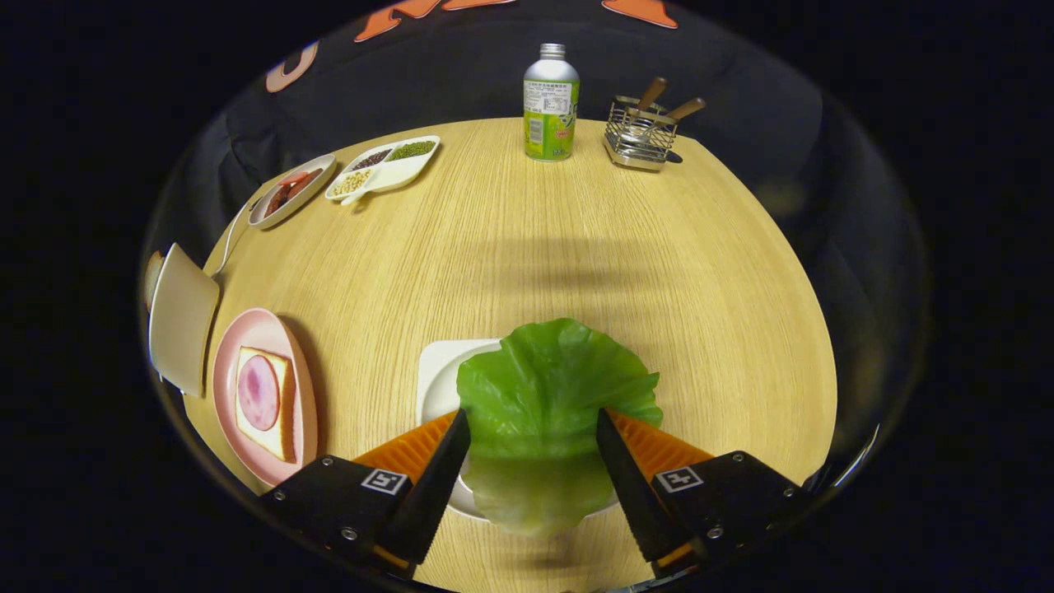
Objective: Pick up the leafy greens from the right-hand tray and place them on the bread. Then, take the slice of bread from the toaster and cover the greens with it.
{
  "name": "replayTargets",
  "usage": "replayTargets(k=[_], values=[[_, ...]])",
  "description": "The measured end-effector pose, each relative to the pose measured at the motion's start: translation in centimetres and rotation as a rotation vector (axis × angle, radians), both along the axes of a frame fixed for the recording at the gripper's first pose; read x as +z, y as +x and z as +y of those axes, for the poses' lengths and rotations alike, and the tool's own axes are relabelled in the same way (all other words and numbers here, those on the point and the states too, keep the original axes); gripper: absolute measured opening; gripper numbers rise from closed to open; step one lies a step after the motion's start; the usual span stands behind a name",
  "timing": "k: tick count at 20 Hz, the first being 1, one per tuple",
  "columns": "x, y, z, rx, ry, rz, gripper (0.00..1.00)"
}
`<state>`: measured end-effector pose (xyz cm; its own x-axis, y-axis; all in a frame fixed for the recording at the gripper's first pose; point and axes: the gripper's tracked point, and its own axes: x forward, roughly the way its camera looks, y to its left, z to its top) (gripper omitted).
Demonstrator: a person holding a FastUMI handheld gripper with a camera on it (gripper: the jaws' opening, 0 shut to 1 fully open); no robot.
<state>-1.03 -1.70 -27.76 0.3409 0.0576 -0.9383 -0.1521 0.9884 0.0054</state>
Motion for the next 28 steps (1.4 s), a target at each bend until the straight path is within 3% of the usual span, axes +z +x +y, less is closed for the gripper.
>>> replayTargets(k=[5,7,10,14,19,28], values=[[0.0,0.4,0.0,-0.006,0.005,-0.018,0.84],[0.1,0.4,-0.2,-0.009,0.006,-0.018,0.71],[0.0,0.6,-0.2,-0.012,0.013,-0.024,0.28],[0.3,0.7,0.0,-0.03,0.052,-0.035,0.07],[3.4,1.6,1.9,-0.078,0.191,-0.104,0.03],[9.1,1.6,8.0,0.059,0.286,-0.211,0.03]])
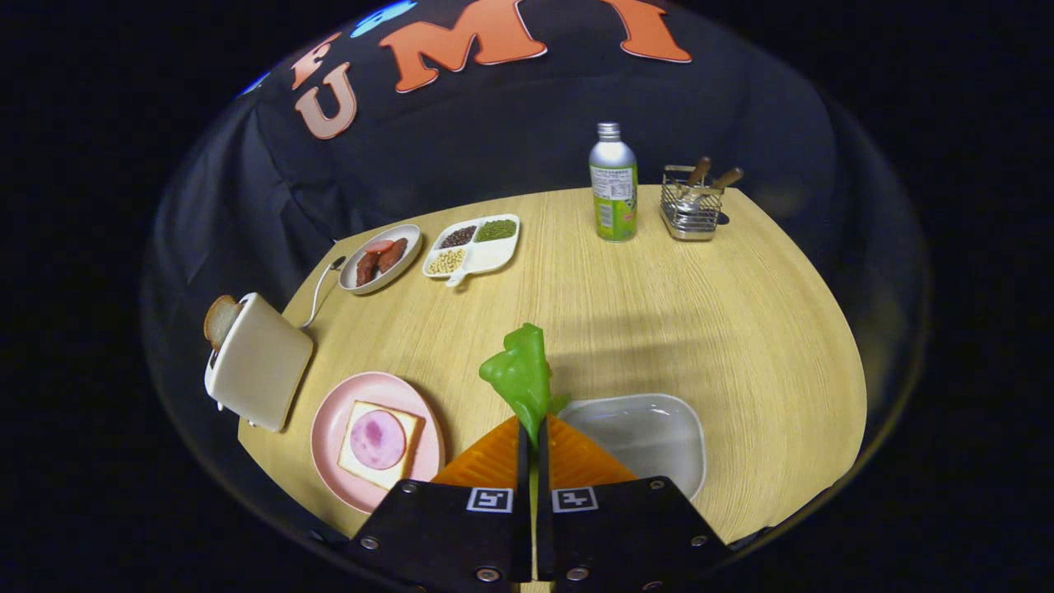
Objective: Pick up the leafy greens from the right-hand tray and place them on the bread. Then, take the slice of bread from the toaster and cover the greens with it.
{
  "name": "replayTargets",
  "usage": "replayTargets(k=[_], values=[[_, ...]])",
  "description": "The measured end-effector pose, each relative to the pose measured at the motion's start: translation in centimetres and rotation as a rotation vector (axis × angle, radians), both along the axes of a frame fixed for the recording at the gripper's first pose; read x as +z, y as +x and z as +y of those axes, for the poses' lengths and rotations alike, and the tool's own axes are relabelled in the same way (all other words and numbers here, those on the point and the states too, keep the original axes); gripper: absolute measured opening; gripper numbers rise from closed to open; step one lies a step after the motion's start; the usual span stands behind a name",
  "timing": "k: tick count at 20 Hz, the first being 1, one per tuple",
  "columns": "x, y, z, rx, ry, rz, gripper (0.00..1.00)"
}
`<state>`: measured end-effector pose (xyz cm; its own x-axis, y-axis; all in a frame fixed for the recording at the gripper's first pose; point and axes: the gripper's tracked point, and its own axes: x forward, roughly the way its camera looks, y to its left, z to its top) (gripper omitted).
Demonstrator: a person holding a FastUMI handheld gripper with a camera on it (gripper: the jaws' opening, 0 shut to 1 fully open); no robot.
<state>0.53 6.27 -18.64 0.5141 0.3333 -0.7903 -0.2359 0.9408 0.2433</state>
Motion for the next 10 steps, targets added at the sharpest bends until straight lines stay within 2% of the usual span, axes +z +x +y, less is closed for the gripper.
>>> replayTargets(k=[2,10], values=[[0.8,-0.1,2.2,0.031,0.038,-0.011,0.03],[0.9,-2.8,9.6,0.22,0.059,0.003,0.03]])
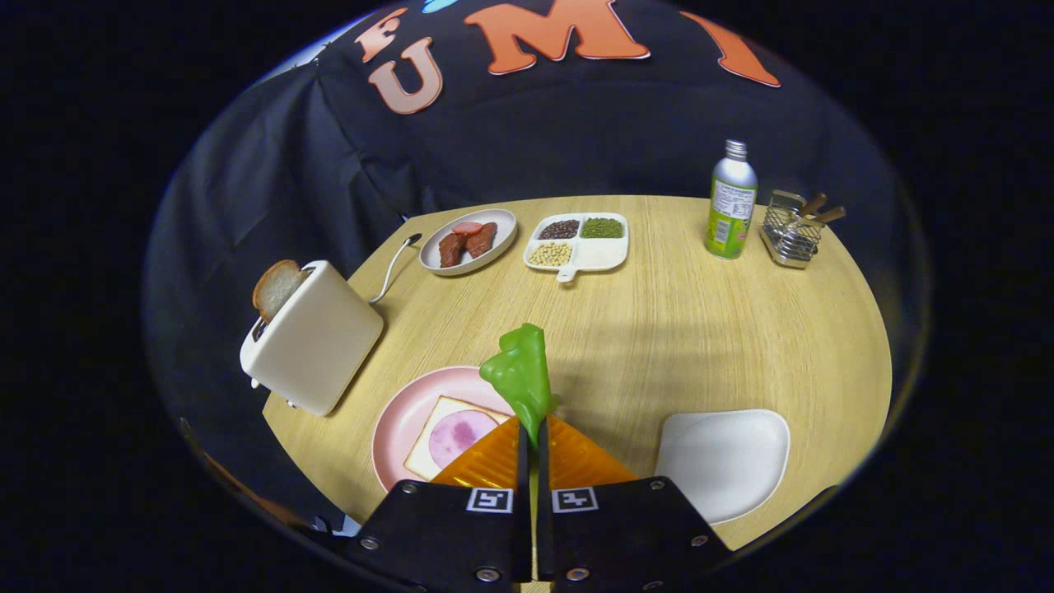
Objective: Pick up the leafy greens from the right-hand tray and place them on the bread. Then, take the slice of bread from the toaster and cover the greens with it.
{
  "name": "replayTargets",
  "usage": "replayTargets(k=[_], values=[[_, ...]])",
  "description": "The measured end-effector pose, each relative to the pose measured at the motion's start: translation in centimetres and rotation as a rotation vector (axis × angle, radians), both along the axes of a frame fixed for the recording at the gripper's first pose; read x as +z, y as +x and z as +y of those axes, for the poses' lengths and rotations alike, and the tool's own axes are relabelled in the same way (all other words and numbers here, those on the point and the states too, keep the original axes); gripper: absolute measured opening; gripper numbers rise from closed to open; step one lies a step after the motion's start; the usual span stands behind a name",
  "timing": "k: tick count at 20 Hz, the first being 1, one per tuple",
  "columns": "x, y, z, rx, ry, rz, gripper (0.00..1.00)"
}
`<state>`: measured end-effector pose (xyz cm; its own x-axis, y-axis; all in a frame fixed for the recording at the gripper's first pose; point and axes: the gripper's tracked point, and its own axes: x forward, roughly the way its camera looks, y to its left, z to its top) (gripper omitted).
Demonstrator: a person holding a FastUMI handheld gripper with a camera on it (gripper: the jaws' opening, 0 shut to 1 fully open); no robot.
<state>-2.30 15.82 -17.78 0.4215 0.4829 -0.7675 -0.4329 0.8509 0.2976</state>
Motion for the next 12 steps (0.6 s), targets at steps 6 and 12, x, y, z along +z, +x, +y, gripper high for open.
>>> replayTargets(k=[6,12], values=[[-0.6,-1.7,3.8,0.093,-0.012,0.008,0.03],[-2.7,-2.8,7.1,0.137,-0.043,0.037,0.08]])
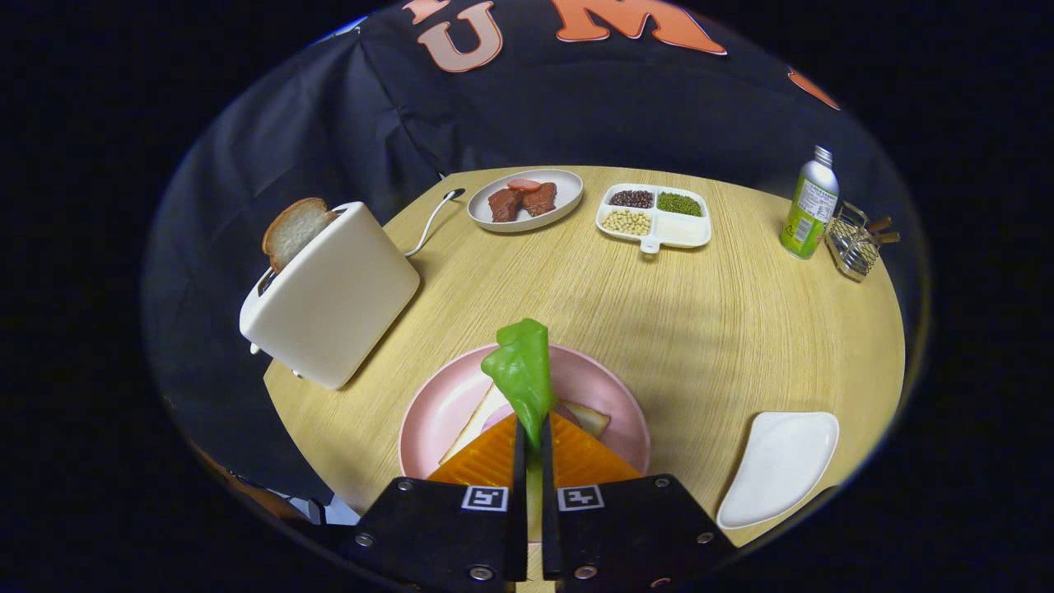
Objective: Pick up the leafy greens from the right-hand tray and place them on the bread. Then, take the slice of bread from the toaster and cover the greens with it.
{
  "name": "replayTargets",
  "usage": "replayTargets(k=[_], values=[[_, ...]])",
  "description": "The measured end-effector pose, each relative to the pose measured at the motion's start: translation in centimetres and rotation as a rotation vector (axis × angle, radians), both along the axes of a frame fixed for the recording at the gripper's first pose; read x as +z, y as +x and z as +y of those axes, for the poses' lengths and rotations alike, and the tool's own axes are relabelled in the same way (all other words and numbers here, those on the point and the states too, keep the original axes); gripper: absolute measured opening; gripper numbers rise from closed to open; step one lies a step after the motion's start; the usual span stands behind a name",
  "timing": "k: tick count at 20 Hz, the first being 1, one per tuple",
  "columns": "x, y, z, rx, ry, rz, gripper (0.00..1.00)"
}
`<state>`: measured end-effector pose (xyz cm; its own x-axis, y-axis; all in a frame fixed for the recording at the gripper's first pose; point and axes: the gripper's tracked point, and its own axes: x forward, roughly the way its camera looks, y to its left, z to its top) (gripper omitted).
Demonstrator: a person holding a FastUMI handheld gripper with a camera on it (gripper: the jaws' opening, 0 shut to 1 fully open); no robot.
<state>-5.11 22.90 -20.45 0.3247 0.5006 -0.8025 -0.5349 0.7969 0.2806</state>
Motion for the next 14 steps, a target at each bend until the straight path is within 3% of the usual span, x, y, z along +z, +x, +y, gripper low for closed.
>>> replayTargets(k=[6,11,14], values=[[-1.8,-3.1,2.6,0.135,-0.052,0.026,0.17],[-2.2,-3.0,2.3,0.162,-0.132,-0.027,0.3],[-1.9,-3.2,2.7,0.153,-0.137,-0.013,0.44]])
